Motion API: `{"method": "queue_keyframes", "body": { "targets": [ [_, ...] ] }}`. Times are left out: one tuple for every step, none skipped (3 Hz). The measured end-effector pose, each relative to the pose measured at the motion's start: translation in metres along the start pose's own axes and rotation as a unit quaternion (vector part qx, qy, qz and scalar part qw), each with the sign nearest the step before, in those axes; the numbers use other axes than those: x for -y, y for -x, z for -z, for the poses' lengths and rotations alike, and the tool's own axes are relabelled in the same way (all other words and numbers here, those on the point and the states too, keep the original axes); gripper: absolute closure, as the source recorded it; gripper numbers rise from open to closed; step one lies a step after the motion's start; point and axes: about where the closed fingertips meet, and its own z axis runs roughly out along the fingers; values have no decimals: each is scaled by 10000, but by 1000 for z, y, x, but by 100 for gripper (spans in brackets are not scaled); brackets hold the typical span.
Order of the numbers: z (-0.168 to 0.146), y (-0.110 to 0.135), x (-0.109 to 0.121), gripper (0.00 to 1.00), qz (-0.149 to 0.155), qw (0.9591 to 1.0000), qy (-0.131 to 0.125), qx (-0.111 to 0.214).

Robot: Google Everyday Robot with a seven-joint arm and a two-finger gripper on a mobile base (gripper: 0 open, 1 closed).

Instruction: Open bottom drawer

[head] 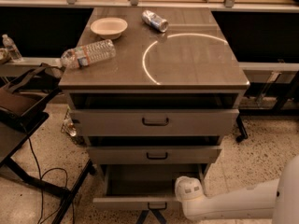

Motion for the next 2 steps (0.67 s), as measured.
{"method": "queue_keyframes", "body": {
  "targets": [
    [-29,-5,27,100,-268,9981,-345,431],
    [-29,-5,27,100,-268,9981,-345,431]
  ]
}}
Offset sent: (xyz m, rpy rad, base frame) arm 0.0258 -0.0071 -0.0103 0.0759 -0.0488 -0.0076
